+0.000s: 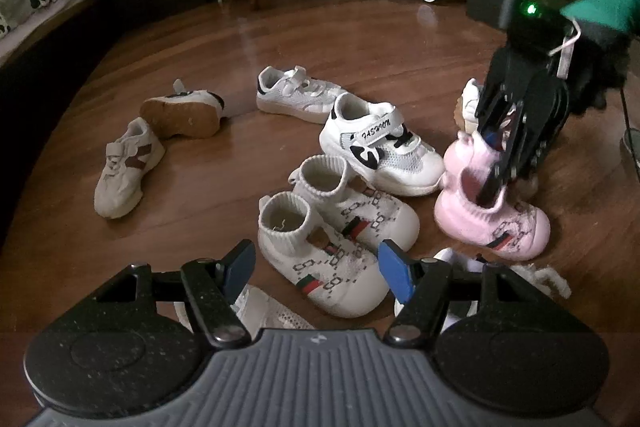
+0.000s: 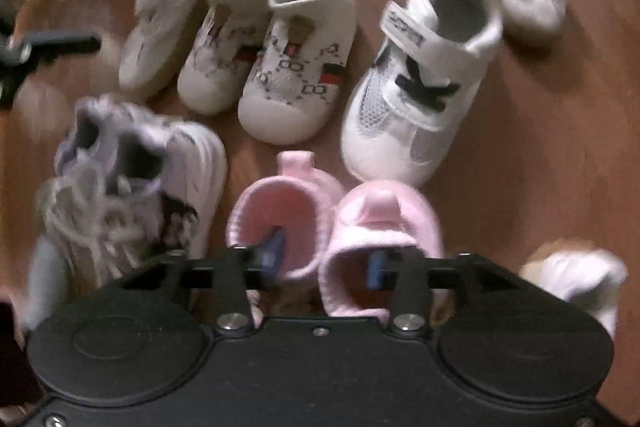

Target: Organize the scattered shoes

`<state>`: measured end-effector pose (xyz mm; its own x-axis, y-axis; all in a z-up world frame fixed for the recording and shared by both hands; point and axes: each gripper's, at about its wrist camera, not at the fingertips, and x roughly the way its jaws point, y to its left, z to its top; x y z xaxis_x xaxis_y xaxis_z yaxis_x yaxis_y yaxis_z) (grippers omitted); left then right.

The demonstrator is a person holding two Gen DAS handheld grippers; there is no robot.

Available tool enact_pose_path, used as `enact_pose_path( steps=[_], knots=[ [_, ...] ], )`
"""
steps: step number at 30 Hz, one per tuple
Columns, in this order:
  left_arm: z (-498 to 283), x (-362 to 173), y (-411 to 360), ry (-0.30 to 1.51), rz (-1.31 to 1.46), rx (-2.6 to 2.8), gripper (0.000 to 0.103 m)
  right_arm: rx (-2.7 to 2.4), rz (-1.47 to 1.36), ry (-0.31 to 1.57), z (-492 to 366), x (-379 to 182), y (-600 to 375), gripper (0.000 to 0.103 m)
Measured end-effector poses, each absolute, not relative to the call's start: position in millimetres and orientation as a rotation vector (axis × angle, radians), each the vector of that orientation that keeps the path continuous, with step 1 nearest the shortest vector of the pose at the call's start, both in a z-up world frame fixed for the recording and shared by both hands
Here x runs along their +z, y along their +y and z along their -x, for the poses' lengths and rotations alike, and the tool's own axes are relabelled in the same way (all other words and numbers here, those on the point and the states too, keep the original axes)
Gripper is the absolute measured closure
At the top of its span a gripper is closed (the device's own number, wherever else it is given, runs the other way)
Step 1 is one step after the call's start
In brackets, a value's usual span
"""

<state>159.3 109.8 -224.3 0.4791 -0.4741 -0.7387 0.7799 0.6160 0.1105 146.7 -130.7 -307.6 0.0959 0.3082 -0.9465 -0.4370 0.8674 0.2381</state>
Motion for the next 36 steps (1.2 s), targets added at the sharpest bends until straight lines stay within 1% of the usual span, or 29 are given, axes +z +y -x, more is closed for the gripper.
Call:
enact_pose_path(
  steps=[1,3,5,6,7,9,15,18,19,20,23,25,27,28,29,31,33,36],
  knots=[
    [-159,-224,110,0.729,-0.474,-0.799,0.036,0.536,0.093,1.353,-141,-309,-130,0.049],
    [-160,-225,110,0.729,-0.477,-0.796,0.036,0.504,0.014,1.374,-141,-311,-139,0.060],
    [-160,-225,111,0.729,-0.475,-0.795,0.036,0.484,-0.103,1.440,-144,-314,-153,0.086],
    [-160,-225,111,0.729,-0.475,-0.795,0.036,0.487,-0.174,1.487,-144,-317,-159,0.088],
    [-160,-225,111,0.729,-0.474,-0.794,0.036,0.488,-0.204,1.508,-145,-317,-162,0.088],
    [-161,-225,111,0.729,-0.473,-0.794,0.036,0.501,-0.171,1.516,-136,-314,-152,0.088],
    [-160,-224,111,0.723,-0.461,-0.797,0.036,0.410,-0.222,1.455,-134,-315,-148,0.089],
    [-159,-227,113,0.732,-0.473,-0.793,0.036,0.504,-0.136,1.470,-134,-311,-135,0.070],
    [-160,-227,114,0.733,-0.471,-0.791,0.036,0.562,-0.054,1.461,-132,-309,-127,0.061],
    [-160,-227,115,0.735,-0.467,-0.789,0.036,0.620,0.053,1.440,-128,-306,-117,0.059],
    [-161,-227,115,0.734,-0.464,-0.790,0.036,0.695,0.244,1.389,-120,-306,-96,0.056],
    [-161,-225,113,0.729,-0.465,-0.794,0.036,0.769,0.452,1.326,-108,-312,-74,0.056],
    [-160,-225,113,0.727,-0.466,-0.795,0.036,0.856,0.654,1.219,-89,-319,-60,0.059],
    [-159,-225,114,0.728,-0.466,-0.793,0.036,0.883,0.667,1.199,-85,-318,-58,0.074],
    [-159,-226,115,0.729,-0.466,-0.790,0.036,0.885,0.650,1.216,-84,-317,-58,0.085],
    [-159,-226,117,0.730,-0.465,-0.784,0.036,0.837,0.519,1.288,-90,-316,-67,0.087],
    [-160,-227,119,0.730,-0.460,-0.779,0.036,0.743,0.287,1.391,-102,-318,-86,0.087],
    [-160,-224,120,0.724,-0.446,-0.781,0.036,0.646,0.099,1.456,-109,-312,-102,0.087]
  ],
)
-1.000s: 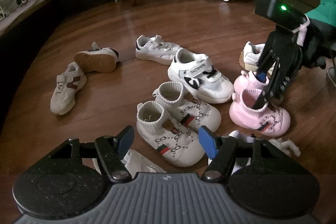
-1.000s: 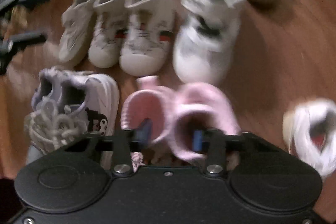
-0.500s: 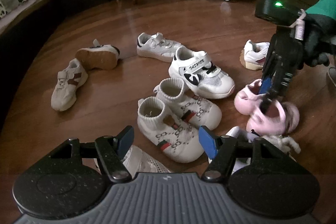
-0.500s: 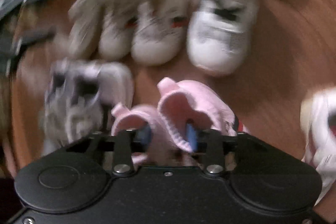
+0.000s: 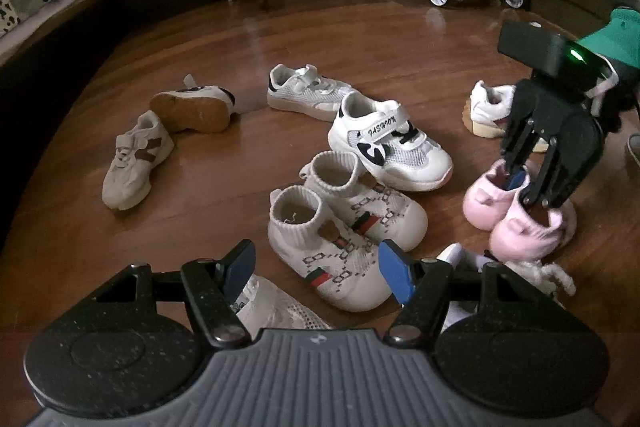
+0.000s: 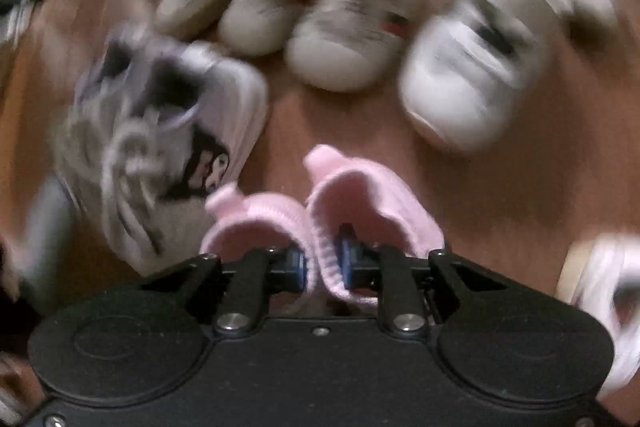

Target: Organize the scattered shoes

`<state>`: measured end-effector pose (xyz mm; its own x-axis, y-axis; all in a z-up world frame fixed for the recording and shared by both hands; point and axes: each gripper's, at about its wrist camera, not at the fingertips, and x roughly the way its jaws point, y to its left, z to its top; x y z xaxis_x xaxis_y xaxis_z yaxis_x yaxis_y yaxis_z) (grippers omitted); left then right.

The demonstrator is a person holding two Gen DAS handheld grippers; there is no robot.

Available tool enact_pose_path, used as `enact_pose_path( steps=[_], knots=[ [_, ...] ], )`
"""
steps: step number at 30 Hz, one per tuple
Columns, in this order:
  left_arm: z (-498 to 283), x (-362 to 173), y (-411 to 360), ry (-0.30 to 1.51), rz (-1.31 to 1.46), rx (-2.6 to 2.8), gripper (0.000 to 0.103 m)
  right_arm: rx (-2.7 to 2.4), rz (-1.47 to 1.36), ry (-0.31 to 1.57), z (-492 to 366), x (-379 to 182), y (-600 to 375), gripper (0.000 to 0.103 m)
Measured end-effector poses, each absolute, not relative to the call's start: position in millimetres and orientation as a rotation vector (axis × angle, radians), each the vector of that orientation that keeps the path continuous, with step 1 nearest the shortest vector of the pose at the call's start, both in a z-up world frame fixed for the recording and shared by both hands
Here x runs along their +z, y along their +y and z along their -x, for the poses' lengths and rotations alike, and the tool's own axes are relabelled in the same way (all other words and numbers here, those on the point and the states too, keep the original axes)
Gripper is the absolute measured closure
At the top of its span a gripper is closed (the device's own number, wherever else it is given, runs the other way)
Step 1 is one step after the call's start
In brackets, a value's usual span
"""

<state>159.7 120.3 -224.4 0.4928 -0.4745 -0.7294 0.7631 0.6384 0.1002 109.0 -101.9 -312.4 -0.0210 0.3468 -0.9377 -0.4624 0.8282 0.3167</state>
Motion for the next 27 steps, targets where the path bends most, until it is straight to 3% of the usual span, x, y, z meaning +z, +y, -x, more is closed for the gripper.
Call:
enact_pose_path(
  steps=[5,9,10,11,15,16,18,20,23,27],
  knots=[
    [-159,-224,121,0.725,-0.448,-0.781,0.036,0.456,-0.222,1.548,-118,-313,-125,0.087],
    [-159,-225,120,0.726,-0.448,-0.784,0.036,0.410,-0.139,1.496,-122,-318,-109,0.088],
    [-158,-225,120,0.726,-0.450,-0.785,0.036,0.416,-0.089,1.473,-122,-320,-101,0.076],
    [-158,-225,119,0.728,-0.452,-0.785,0.036,0.428,-0.032,1.453,-123,-320,-93,0.073],
    [-157,-227,120,0.735,-0.459,-0.785,0.036,0.454,0.108,1.406,-125,-323,-82,0.066],
    [-158,-227,120,0.736,-0.461,-0.783,0.036,0.471,0.130,1.384,-123,-323,-80,0.066],
    [-158,-227,119,0.736,-0.462,-0.783,0.036,0.514,0.195,1.357,-118,-323,-75,0.079],
    [-158,-226,118,0.732,-0.458,-0.789,0.036,0.598,0.258,1.357,-111,-321,-70,0.085],
    [-157,-227,117,0.734,-0.464,-0.792,0.036,0.642,0.294,1.367,-103,-320,-61,0.087],
    [-157,-229,116,0.739,-0.466,-0.791,0.036,0.551,0.143,1.392,-113,-322,-65,0.087]
  ],
)
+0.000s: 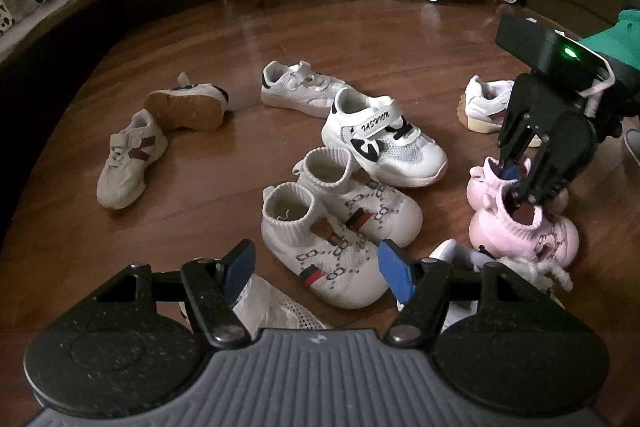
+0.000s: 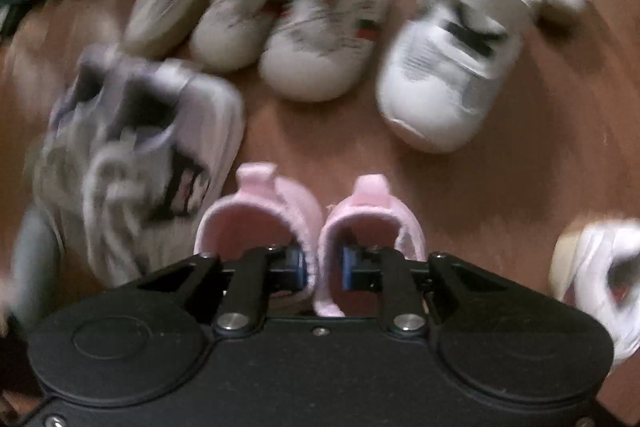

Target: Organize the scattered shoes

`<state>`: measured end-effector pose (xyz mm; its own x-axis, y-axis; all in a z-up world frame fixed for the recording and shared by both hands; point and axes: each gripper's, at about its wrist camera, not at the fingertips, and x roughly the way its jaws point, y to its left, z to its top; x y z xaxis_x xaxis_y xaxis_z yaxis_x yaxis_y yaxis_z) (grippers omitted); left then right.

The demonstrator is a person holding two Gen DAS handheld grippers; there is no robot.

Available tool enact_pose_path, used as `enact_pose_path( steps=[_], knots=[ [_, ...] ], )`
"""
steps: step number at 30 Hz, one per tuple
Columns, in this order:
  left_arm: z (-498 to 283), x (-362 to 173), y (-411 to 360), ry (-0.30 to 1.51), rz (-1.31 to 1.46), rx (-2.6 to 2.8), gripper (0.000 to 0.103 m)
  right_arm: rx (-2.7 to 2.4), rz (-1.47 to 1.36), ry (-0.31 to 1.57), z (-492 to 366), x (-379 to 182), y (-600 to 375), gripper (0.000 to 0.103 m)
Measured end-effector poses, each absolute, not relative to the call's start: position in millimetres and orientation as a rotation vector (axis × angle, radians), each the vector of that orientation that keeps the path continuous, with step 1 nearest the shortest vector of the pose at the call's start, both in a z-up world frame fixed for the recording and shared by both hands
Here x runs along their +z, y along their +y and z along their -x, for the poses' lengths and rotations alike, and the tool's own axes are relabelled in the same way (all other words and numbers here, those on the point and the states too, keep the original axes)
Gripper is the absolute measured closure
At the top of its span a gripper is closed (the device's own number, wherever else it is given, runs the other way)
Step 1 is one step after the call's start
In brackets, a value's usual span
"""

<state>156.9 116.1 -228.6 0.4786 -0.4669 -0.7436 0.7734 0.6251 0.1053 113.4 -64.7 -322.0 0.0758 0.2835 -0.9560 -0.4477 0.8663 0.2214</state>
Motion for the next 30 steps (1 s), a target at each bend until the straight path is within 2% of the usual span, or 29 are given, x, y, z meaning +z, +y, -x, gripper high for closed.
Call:
enact_pose_path(
  steps=[12,15,16,21,25,27,30],
  knots=[
    [-158,-230,111,0.741,-0.470,-0.803,0.036,0.467,0.083,1.343,-121,-318,-50,0.086],
    [-157,-231,109,0.744,-0.476,-0.804,0.036,0.463,0.060,1.367,-124,-322,-45,0.069],
    [-157,-230,108,0.742,-0.473,-0.804,0.036,0.496,0.077,1.367,-121,-321,-40,0.051],
    [-158,-229,104,0.738,-0.465,-0.808,0.036,0.565,0.106,1.363,-111,-303,-35,0.047],
    [-158,-230,101,0.738,-0.459,-0.812,0.036,0.567,0.056,1.370,-117,-278,-62,0.040],
    [-159,-230,102,0.745,-0.440,-0.801,0.036,0.567,0.061,1.365,-120,-269,-75,0.040],
    [-166,-231,104,0.770,-0.374,-0.770,0.036,0.556,0.108,1.343,-125,-245,-163,0.040]
  ],
)
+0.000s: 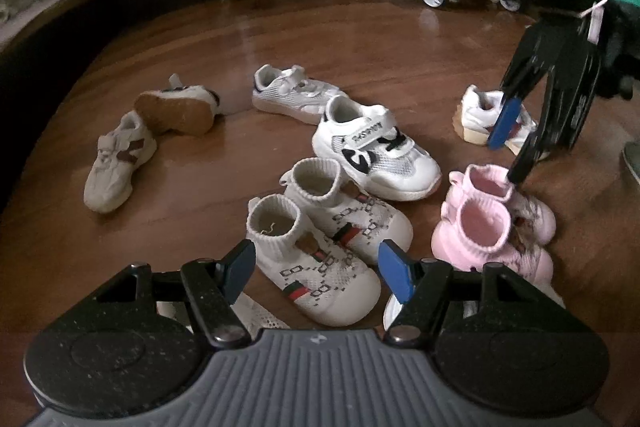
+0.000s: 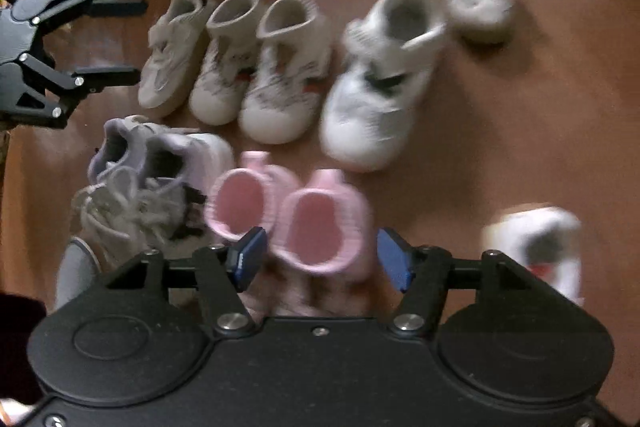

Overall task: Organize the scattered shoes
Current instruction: 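Grasp the white sneaker with red insole with the right tool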

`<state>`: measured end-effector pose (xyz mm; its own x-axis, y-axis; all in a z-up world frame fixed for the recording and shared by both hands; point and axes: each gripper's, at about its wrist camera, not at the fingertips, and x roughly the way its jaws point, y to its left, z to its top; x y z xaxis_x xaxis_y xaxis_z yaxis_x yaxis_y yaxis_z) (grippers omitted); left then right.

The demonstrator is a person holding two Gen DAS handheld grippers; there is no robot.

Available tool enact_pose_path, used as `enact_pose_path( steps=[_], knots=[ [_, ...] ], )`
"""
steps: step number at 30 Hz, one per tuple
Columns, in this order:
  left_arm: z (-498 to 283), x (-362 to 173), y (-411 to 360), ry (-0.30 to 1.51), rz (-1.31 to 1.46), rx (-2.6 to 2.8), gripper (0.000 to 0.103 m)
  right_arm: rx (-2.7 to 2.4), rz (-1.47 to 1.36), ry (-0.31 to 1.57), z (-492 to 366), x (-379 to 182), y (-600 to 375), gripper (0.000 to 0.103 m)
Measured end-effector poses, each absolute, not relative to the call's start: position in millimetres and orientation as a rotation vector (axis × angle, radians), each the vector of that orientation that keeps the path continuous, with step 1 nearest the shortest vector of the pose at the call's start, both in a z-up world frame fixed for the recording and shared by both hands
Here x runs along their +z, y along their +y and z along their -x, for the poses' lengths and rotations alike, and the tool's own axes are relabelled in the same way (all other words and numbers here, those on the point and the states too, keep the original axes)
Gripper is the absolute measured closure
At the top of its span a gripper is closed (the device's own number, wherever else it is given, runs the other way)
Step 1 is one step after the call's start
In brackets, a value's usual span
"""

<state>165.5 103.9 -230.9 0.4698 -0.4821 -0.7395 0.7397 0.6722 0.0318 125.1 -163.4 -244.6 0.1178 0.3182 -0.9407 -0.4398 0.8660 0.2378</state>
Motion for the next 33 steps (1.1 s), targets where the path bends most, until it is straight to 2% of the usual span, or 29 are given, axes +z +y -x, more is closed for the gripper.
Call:
enact_pose_path(
  steps=[4,7,19,22,25,33],
  knots=[
    [-176,-233,106,0.810,-0.265,-0.724,0.036,0.464,0.151,1.347,-166,-244,-223,0.040],
    [-188,-234,106,0.846,-0.156,-0.682,0.036,0.417,0.171,1.320,-166,-237,-271,0.040],
    [-226,-243,109,0.882,0.167,-0.461,0.036,0.399,0.102,1.292,-180,-289,-316,0.041],
    [-242,-239,109,0.861,0.136,-0.352,0.036,0.437,0.122,1.292,-183,-301,-319,0.042],
    [-276,-234,107,0.842,0.063,-0.292,0.036,0.458,0.105,1.309,-187,-307,-329,0.051],
    [-407,-221,87,0.873,-0.179,-0.212,0.036,0.501,0.033,1.303,-194,-310,-343,0.051]
  ],
)
